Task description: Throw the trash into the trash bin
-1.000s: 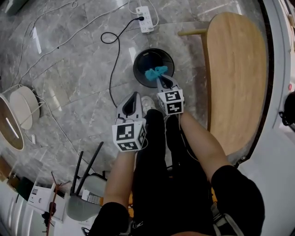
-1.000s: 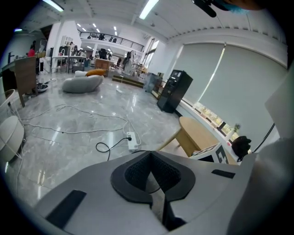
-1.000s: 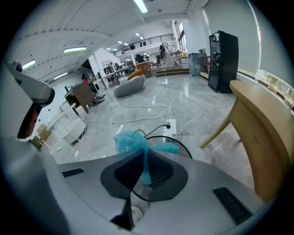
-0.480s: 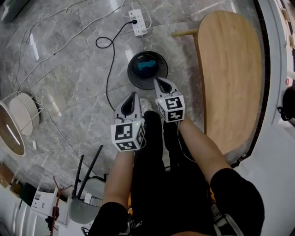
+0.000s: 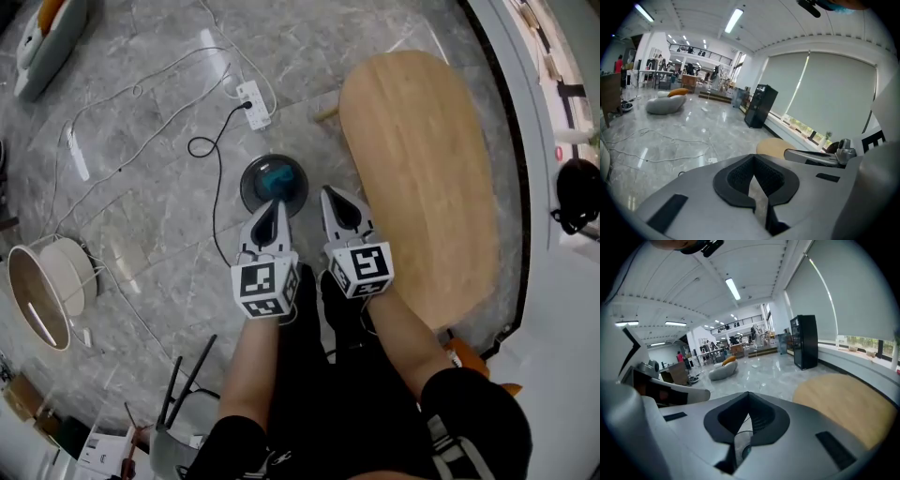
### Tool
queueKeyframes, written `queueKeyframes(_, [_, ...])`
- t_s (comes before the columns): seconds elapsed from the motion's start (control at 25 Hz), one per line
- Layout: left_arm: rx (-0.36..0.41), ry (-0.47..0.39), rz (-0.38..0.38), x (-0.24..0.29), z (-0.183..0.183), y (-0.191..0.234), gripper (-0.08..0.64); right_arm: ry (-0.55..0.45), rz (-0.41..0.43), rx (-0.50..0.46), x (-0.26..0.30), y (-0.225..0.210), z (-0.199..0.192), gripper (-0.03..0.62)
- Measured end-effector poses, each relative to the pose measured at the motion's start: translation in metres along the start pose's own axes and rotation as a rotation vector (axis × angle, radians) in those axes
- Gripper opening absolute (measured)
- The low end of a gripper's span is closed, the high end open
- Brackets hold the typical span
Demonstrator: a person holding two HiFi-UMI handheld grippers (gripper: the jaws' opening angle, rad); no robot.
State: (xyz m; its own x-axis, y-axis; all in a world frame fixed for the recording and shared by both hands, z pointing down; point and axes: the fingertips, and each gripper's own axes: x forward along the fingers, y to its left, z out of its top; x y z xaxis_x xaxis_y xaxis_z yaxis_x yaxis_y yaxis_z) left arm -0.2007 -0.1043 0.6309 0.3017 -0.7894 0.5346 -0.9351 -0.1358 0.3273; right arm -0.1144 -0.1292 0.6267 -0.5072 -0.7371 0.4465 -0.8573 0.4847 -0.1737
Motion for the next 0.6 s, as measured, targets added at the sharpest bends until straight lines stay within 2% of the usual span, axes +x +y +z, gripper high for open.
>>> queueKeyframes(0.24, [0.030, -0.054, -0.014, -0.039, 0.090, -0.081, 0.011, -0.147, -0.056, -0.019, -0.087, -0.031, 0.119, 0.011])
queueKeyframes(0.4, [0.090, -0.128, -0.030, -0.075, 0.162, -0.129, 0.011, -0.273, -0.085, -0.013, -0.139, -0.042, 0.209, 0.011])
queueKeyframes(0.6, [0.178, -0.205, -0.057, -0.130, 0.226, -0.180, 0.011, -0.349, -0.107, 0.012, -0.207, -0.045, 0.278, 0.011])
